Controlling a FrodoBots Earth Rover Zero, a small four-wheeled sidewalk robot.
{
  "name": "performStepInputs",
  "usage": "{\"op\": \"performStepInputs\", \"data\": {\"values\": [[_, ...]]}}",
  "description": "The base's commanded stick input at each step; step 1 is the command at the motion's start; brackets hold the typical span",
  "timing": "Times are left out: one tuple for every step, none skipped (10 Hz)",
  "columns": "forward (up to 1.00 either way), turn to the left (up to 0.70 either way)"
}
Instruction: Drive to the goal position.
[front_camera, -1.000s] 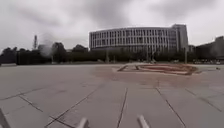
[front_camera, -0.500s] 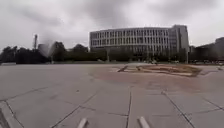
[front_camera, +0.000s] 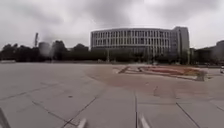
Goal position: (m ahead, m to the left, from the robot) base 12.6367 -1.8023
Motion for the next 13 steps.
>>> {"op": "performStepInputs", "data": {"values": [[0.85, 0.0], [0.85, 0.13], [0.85, 0.33], [0.85, 0.16], [0.85, 0.0], [0.85, 0.0], [0.85, 0.0], [0.85, 0.24], [0.85, 0.21], [0.85, 0.07], [0.85, 0.0], [0.85, 0.0], [0.85, 0.06]]}}
